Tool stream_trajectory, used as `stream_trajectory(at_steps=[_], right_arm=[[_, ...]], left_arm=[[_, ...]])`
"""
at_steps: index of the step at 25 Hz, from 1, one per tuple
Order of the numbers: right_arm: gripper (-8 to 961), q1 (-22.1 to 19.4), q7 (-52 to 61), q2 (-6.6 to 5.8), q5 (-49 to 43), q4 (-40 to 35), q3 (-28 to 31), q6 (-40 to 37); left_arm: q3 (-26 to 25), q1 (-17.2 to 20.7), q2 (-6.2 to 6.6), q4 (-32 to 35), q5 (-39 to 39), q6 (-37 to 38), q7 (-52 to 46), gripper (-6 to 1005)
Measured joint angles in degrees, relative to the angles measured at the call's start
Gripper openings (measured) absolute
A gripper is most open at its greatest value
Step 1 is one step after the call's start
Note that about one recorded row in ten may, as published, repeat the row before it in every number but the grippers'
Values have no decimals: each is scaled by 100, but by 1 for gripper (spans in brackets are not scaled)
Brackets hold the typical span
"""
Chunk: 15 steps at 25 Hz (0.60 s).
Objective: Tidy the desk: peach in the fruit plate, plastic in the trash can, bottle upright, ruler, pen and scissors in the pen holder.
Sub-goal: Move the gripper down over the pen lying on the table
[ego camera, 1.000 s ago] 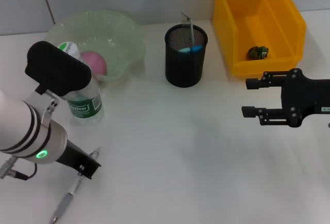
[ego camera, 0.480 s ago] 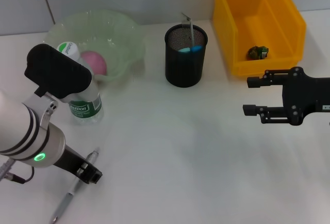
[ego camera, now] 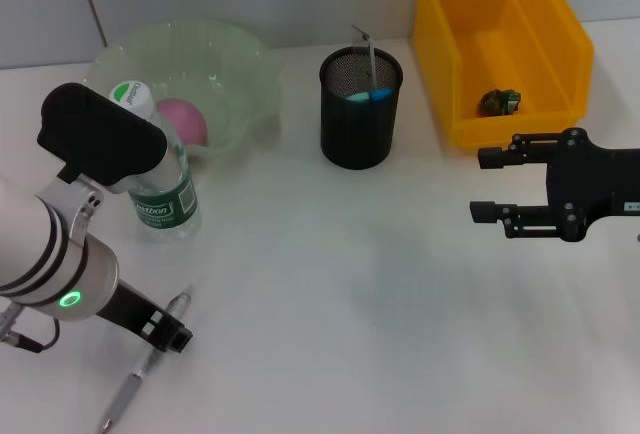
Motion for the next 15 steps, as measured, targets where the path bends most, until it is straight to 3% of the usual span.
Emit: stream_trajectory(at_steps=[15], right_arm=[[660, -13, -41, 18, -4, 11, -8, 48]], left_arm=[[-27, -162, 0, -252, -38, -19, 7, 485]])
